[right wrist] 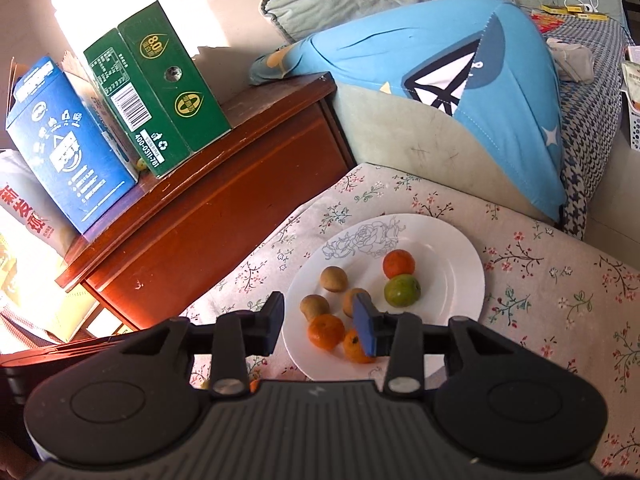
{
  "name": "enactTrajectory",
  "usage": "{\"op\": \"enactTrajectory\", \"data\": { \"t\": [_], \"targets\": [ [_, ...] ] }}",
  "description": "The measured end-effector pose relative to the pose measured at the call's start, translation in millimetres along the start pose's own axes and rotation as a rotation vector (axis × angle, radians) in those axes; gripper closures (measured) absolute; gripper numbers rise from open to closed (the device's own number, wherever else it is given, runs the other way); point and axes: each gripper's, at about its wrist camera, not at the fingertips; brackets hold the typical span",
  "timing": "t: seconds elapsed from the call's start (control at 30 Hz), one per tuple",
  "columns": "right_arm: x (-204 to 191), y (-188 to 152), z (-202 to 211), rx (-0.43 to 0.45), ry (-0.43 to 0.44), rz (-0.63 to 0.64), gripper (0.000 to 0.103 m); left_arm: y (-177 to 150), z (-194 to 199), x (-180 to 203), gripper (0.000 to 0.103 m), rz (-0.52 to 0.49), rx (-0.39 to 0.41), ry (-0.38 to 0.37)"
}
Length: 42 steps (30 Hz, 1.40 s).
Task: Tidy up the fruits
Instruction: 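Open the right tool to set the tangerine on the plate while the left tool releases the brown fruit, then withdraw both tools from the plate back to the fruit pile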
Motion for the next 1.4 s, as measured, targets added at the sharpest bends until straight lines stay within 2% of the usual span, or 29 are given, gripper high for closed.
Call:
{"op": "enactTrajectory", "data": {
  "t": [0.2,0.5,0.83,1.17,1.4],
  "targets": [
    [-12,-19,12,-0.014,0.019,0.013,0.062,-12,11,-10,0.041,0.004,0.004,0.032],
    [-23,-45,23,-0.052,0.046,0.024,0.059,-24,17,-27,0.040,0.006,-0.012,0.056],
    [-35,-74,11,-0.142,0.066,0.053,0.059,-36,11,-48,0.040,-0.018,-0.051,0.143],
    [-44,-94,-18,-0.228,0.065,0.080,0.059,-47,-10,-53,0.041,-0.073,-0.075,0.136],
    [-46,-102,-35,-0.256,0.051,0.098,0.059,-49,-24,-53,0.044,-0.074,-0.094,0.092]
  ]
}}
Point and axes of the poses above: each gripper's, at about its wrist camera, not at the fingertips, and z roughly against the way its jaws point, x to its right, y to its top, and after that the axes turned 9 degrees about y, right-handed
